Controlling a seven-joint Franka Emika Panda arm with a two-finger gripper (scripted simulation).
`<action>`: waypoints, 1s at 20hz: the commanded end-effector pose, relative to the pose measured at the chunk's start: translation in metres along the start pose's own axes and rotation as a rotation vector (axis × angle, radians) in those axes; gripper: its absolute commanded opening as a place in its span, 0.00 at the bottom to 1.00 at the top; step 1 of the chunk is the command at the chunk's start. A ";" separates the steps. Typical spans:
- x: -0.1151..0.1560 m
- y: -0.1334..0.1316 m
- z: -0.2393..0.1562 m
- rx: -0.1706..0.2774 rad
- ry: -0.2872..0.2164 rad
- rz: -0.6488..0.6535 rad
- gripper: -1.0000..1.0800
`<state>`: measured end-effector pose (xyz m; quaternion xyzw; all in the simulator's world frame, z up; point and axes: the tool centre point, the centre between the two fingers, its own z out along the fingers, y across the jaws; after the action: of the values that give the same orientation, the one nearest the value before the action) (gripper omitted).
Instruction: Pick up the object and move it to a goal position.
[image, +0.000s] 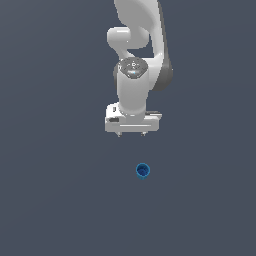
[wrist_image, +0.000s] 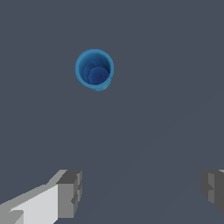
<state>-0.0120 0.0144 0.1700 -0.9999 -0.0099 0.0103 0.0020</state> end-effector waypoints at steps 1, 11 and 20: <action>0.000 0.000 0.000 0.000 0.000 0.000 0.96; -0.005 -0.002 0.006 -0.004 -0.025 -0.012 0.96; 0.001 -0.004 0.008 -0.005 -0.022 -0.025 0.96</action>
<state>-0.0129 0.0174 0.1627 -0.9996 -0.0198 0.0215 -0.0001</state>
